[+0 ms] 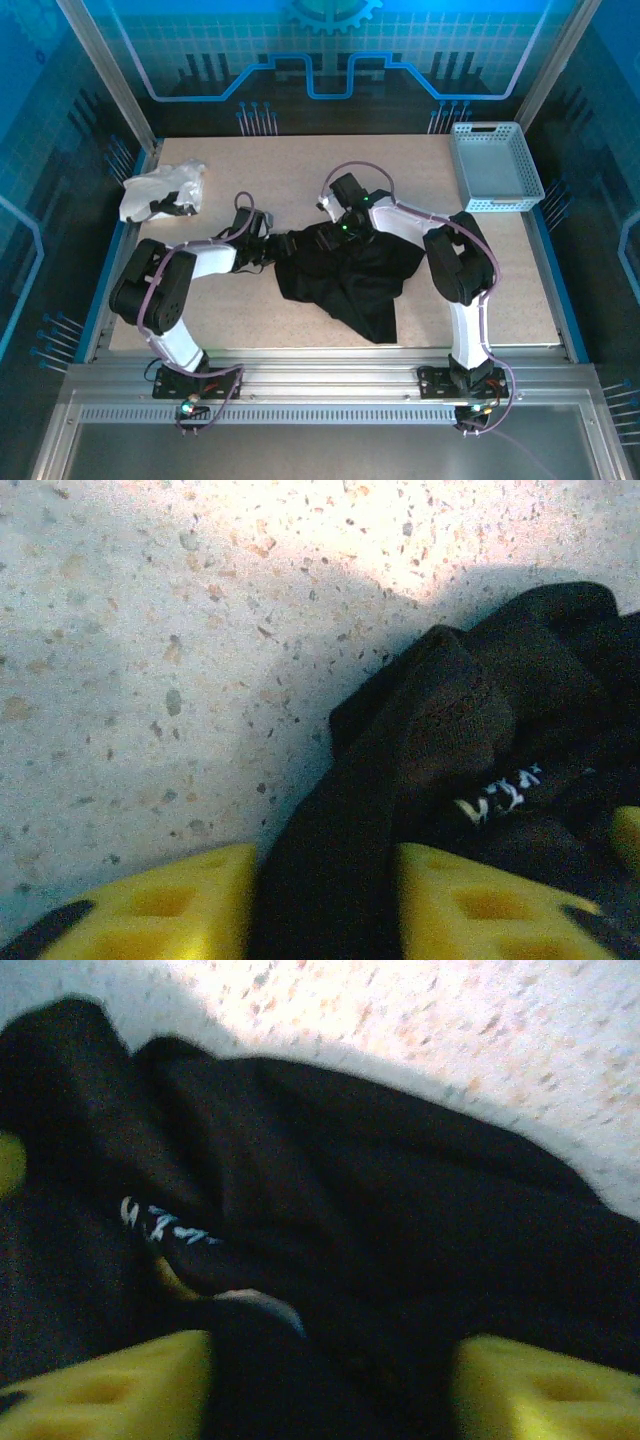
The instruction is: Fold the inside-out t-shirt
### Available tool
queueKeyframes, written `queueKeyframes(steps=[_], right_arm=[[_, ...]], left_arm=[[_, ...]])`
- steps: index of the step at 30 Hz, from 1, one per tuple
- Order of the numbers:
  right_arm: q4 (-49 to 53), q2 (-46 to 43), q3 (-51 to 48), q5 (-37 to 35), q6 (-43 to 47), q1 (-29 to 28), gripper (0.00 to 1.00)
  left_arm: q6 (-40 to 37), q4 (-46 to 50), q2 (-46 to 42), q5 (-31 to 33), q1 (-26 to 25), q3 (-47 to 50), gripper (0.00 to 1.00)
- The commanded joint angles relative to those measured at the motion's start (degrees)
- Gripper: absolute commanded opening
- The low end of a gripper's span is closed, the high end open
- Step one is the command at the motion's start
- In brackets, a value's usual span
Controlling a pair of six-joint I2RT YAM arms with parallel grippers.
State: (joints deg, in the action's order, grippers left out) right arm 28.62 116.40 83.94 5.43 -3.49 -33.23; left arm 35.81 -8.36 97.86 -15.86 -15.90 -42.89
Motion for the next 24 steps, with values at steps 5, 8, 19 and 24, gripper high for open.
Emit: queueKeyframes(steps=[5, 8, 19, 24], right_arm=[[-0.4, -2.1, 2.5, 13.0, 0.6, 2.4, 0.0], [-5.0, -7.9, 2.2, 14.5, -1.1, 5.1, 0.0], [-15.5, -30.4, 4.0, 10.5, 2.7, 6.6, 0.0], [-20.0, -44.8, -17.0, 0.1, 7.0, 1.1, 0.0]], left_arm=[[4.1, -10.6, 0.5, -9.4, -1.0, 0.2, 0.0], [4.9, -13.9, -5.7, -6.8, -0.4, 1.4, 0.0], [-0.2, -15.8, -32.4, -1.1, 0.2, -7.8, 0.0], [-1.0, -9.6, -42.3, -3.6, -1.1, 1.8, 0.0]])
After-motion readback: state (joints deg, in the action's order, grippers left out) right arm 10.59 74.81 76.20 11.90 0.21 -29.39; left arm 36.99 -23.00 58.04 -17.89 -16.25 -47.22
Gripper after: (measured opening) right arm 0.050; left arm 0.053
